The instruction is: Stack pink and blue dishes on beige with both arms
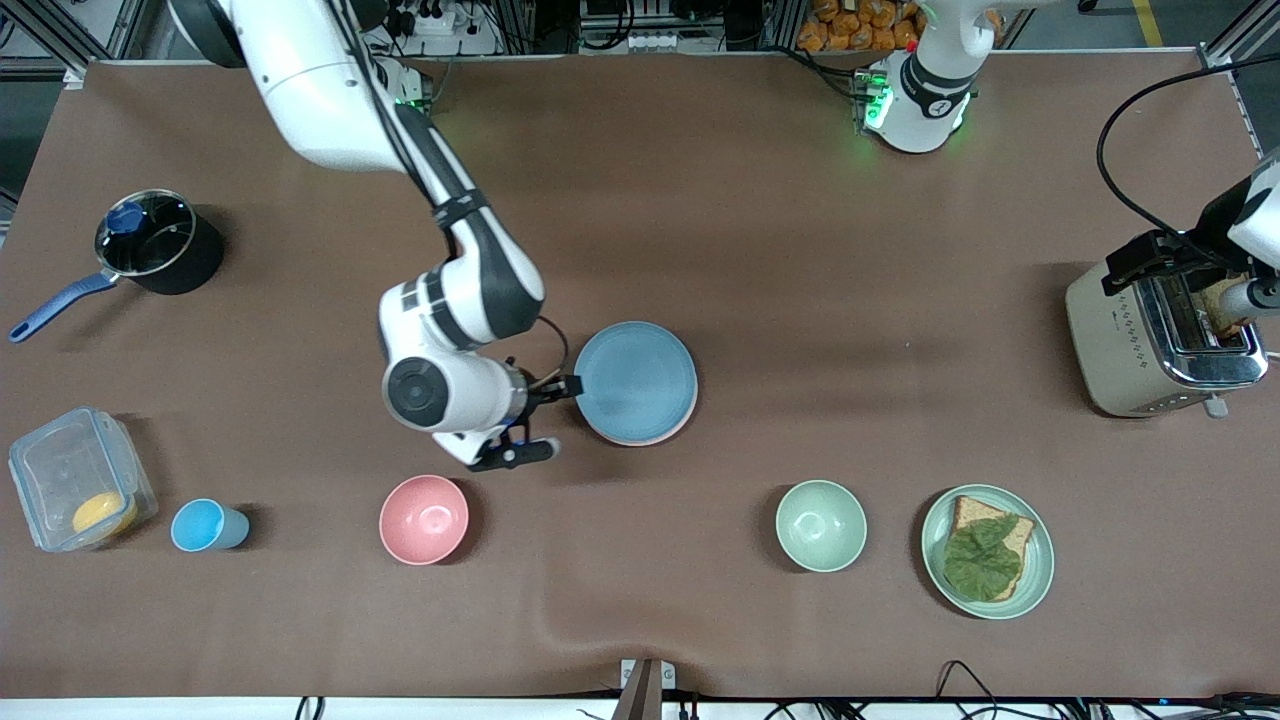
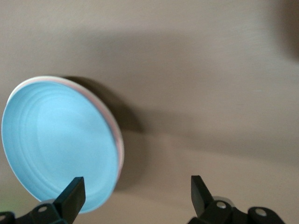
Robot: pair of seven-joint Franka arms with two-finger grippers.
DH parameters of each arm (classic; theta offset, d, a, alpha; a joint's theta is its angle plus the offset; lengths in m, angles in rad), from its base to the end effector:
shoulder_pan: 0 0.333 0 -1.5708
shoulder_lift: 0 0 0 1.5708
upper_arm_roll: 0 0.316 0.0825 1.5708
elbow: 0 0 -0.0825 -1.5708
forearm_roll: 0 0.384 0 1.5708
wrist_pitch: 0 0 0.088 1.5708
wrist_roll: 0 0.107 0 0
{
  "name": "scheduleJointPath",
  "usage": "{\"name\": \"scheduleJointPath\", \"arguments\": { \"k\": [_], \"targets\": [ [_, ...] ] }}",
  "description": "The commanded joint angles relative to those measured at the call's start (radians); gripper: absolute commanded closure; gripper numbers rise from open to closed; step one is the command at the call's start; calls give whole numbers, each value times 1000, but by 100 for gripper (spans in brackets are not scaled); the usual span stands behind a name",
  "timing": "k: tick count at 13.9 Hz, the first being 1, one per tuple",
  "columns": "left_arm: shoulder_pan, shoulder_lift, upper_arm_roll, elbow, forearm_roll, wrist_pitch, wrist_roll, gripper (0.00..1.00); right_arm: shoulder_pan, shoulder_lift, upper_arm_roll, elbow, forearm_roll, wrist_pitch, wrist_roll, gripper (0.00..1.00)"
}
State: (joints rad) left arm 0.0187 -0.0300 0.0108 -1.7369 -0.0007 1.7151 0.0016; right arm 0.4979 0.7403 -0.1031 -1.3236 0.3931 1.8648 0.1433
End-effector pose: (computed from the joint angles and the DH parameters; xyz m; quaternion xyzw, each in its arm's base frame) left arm 0.5533 0.0163 0.5747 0.9999 0.0140 0.0041 0.0004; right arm 0.6456 0.3183 0.2844 -0.9830 -0.0590 0.1306 0.1146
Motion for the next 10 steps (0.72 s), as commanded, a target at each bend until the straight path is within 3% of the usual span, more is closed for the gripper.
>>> {"name": "scheduleJointPath", "arguments": {
  "k": [1, 4, 10],
  "targets": [
    [7, -5, -12, 14, -5, -12, 1, 0, -80, -13, 5, 62, 12, -111, -13, 0],
    [4, -4, -14, 17, -7, -11, 1, 0, -172, -53, -12, 72, -3, -156, -28, 0],
    [3, -1, -15, 23, -7, -19, 1, 0, -330, -166, -20, 67, -170, -265, -96, 0]
  ]
}}
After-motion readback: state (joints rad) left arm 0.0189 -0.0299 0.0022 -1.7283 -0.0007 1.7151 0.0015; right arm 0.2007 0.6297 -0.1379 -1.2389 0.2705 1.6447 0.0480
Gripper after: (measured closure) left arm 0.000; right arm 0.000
